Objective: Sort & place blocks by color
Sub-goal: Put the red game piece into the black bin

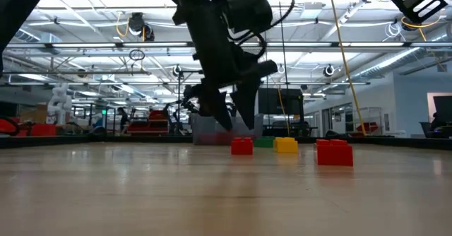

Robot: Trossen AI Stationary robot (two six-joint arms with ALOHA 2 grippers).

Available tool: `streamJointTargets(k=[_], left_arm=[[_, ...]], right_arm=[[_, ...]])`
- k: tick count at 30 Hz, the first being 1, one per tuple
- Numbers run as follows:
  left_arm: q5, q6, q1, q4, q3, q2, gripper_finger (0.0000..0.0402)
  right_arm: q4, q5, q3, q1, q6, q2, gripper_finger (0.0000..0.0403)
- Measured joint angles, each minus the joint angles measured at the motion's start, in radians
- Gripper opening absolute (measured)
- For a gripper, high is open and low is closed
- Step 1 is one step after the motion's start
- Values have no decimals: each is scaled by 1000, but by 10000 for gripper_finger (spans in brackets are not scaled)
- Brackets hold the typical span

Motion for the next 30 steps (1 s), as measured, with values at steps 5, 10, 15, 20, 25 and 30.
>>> streamJointTargets(k=[5,10,15,20,25,30], left_arm=[[25,-22,-15,56,0,32,243],[23,-45,-20,36,4,55,243],[30,-59,-18,-6,1,80,243],[22,-36,-16,-22,5,107,243],[23,34,-15,-35,4,112,240],[27,123,-14,-45,-1,78,171]], right_arm=[[-20,-1,0,0,-21,0,192],[-42,-3,0,0,-29,0,192],[-62,-3,0,0,-48,0,192],[-59,-3,0,0,-48,0,192],[-58,-2,0,0,-49,0,192],[-58,39,0,0,-94,0,192]])
